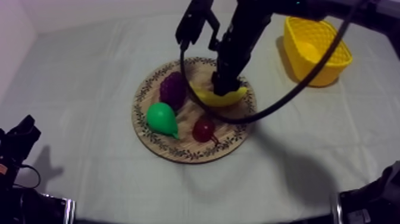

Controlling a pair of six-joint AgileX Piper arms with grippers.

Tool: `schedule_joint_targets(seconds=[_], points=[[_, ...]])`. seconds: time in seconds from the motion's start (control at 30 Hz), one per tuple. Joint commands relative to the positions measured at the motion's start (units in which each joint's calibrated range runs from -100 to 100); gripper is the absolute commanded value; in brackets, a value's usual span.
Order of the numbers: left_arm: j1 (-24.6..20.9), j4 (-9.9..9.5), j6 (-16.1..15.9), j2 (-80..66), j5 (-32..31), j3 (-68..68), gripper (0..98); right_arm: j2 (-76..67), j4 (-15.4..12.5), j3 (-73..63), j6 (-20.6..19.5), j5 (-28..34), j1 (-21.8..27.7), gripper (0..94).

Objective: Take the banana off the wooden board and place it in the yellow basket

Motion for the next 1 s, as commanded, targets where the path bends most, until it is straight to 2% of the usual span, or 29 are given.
schedule_joint_targets(seconds=[0.0, 0.3, 0.57, 0.67, 0.8, 0.87, 0.97], points=[[0.02, 0.03, 0.02, -0.05, 0.00, -0.01, 0.1, 3.47, -0.13, -0.43, 0.21, 0.50, 0.02, 65.2], [0.02, 0.03, 0.02, -0.05, 0.00, -0.01, 0.1, 12.19, -0.43, -3.17, 0.89, 0.19, 0.05, 63.4], [0.02, 0.03, 0.01, -0.05, 0.00, -0.01, 0.1, 17.88, 0.22, -7.91, 0.67, -0.14, 0.11, 56.3], [0.02, 0.03, 0.01, -0.05, 0.00, -0.01, 0.1, 19.29, 0.49, -9.17, 0.56, -0.20, 0.16, 45.3], [0.02, 0.03, 0.02, -0.05, 0.00, -0.01, 0.1, 20.51, 0.96, -10.22, -0.01, -0.60, 0.16, 19.5], [0.02, 0.03, 0.02, -0.05, 0.00, -0.01, 0.1, 20.71, 1.15, -10.33, -0.16, -0.86, 0.14, 13.5], [0.02, 0.03, 0.02, -0.05, 0.00, -0.01, 0.1, 20.08, 1.31, -9.89, -0.20, -1.09, 0.20, 9.4]])
